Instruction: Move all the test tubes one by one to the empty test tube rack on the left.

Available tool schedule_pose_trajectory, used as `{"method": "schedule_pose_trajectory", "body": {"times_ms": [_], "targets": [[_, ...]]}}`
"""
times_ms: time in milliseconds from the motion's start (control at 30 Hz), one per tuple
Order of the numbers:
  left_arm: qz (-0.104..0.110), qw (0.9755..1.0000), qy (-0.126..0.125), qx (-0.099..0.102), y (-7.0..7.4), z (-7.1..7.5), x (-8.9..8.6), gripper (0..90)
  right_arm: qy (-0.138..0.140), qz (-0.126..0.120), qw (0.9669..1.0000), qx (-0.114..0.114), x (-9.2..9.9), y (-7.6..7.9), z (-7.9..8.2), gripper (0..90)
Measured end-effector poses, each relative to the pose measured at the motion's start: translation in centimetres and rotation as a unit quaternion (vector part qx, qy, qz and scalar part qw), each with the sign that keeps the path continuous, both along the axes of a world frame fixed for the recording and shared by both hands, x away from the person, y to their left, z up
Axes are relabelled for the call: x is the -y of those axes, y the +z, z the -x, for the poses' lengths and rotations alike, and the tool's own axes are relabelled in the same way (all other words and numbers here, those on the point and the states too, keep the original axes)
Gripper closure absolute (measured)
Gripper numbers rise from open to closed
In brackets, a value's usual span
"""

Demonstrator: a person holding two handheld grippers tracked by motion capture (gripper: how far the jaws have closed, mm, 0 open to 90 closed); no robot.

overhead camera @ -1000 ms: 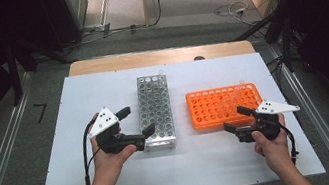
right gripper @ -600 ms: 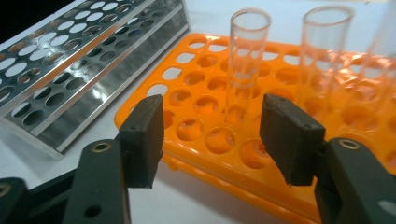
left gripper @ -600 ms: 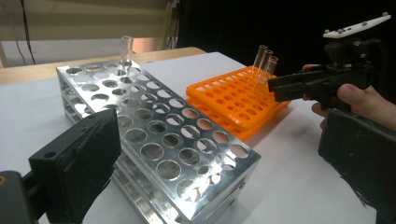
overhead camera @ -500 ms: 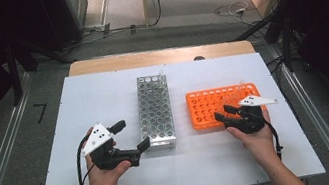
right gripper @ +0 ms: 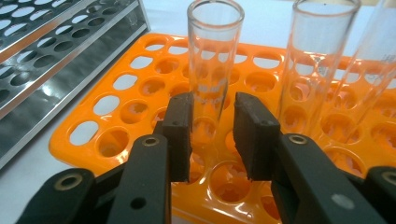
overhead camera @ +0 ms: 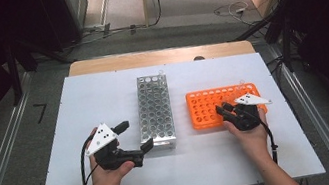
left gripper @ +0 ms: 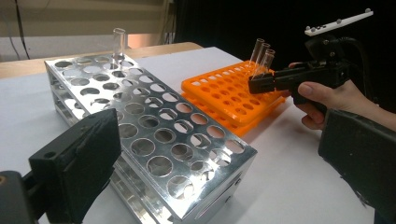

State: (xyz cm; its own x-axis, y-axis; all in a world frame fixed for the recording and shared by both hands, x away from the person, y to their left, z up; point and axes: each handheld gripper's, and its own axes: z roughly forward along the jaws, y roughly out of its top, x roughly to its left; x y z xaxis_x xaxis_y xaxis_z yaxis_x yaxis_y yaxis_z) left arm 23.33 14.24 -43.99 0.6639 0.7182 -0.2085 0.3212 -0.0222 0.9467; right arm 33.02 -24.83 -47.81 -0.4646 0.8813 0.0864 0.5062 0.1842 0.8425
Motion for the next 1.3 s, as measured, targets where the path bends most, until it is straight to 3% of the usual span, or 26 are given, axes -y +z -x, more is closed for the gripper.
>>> {"method": "schedule_pose_trajectory", "body": {"times_ms": [167,300,1033,1300], "targets": [[-0.003,1.0,-0.003,0.001,-0.1,0.0,0.3,0.0,0.004,-0.004,0.9998,0.017,-0.1,-0.2,0.1,68.8],[-0.008,0.9999,-0.008,-0.002,-0.3,0.0,0.6,0.0,0.013,0.008,0.9995,0.028,-0.7,-0.4,0.0,72.9],[-0.008,0.9998,-0.015,-0.004,-0.4,0.1,1.1,0.0,0.022,0.0,0.9991,0.035,-0.4,-0.6,0.0,74.0],[-0.003,0.9999,-0.011,0.0,-0.3,0.3,1.0,0.0,0.028,-0.016,0.9982,0.05,0.2,0.4,0.3,74.0]]}}
